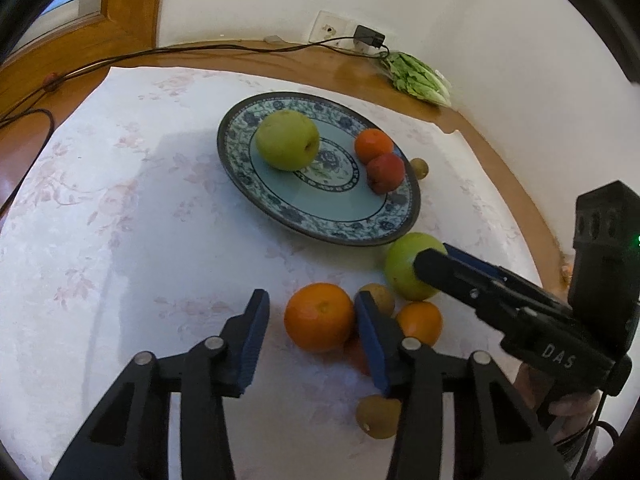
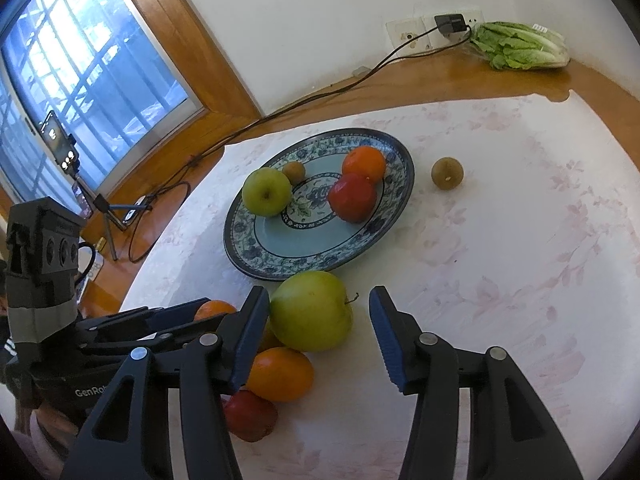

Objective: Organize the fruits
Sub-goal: 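Grasp the large green apple with the right gripper while the left gripper grasps an orange, then carry the green apple in the right gripper and the orange in the left gripper over the plate, then lower the green apple onto the plate with the right gripper while the left gripper releases the orange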

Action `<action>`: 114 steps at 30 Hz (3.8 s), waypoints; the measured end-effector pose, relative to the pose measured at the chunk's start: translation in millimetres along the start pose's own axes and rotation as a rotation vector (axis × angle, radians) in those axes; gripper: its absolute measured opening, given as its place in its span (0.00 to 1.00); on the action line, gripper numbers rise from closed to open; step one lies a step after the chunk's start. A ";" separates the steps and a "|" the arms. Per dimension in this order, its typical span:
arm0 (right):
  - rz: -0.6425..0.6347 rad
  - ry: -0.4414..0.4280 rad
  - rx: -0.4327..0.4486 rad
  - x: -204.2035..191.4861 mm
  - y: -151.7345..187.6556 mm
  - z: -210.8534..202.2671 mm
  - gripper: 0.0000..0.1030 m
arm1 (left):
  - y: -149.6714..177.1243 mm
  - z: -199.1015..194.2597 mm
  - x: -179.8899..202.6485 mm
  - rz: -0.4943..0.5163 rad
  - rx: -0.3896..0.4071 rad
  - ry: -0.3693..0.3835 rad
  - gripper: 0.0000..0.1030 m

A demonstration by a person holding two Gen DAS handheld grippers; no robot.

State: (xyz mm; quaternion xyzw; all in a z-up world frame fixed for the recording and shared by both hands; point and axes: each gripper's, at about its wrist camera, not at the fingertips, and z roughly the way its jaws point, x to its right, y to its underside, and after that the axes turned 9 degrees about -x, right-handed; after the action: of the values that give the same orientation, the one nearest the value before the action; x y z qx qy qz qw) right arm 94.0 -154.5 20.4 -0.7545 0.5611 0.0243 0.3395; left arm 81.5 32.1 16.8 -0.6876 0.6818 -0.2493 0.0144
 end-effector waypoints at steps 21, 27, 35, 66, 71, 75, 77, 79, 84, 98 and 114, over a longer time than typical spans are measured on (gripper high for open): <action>0.006 -0.010 -0.025 0.1 3.7 6.5 0.45 | -0.1 -7.8 -1.7 -0.009 0.021 0.032 0.36; -0.001 -0.017 0.001 -2.1 3.1 -1.5 0.45 | -2.7 -16.7 -1.7 -0.019 0.045 0.026 0.36; 0.004 -0.015 0.021 -1.3 0.9 -6.5 0.45 | -11.8 -28.6 5.0 -0.002 0.091 0.001 0.36; -0.065 0.077 0.039 -12.8 -17.4 -14.7 0.45 | -65.7 20.1 3.3 0.019 0.107 -0.135 0.36; -0.110 0.128 0.011 -13.9 -33.2 -7.0 0.45 | -70.1 24.6 5.9 0.027 0.098 -0.146 0.36; -0.113 0.101 -0.013 -12.2 -40.3 4.1 0.45 | -72.2 27.1 4.3 0.016 0.091 -0.129 0.36; -0.116 0.091 -0.016 -13.5 -42.1 9.6 0.45 | -72.1 28.3 3.4 0.014 0.091 -0.119 0.36; -0.122 0.094 -0.015 -15.3 -43.3 14.5 0.45 | -71.8 28.7 3.6 0.018 0.096 -0.118 0.36; -0.139 0.121 0.007 -15.6 -44.0 26.3 0.45 | -70.9 29.5 4.8 0.021 0.100 -0.119 0.36; -0.138 0.118 0.056 -8.7 -46.0 30.5 0.46 | -71.8 30.7 5.8 0.021 0.104 -0.119 0.36; -0.081 0.109 0.111 -3.3 -30.4 -2.8 0.64 | -63.0 15.8 12.4 0.023 0.084 -0.087 0.58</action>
State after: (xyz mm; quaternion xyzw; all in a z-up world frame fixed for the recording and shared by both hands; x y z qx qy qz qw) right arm 118.1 -149.0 38.7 -0.7569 0.5482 -0.0618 0.3504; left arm 145.2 19.7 29.6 -0.6888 0.6773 -0.2473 0.0756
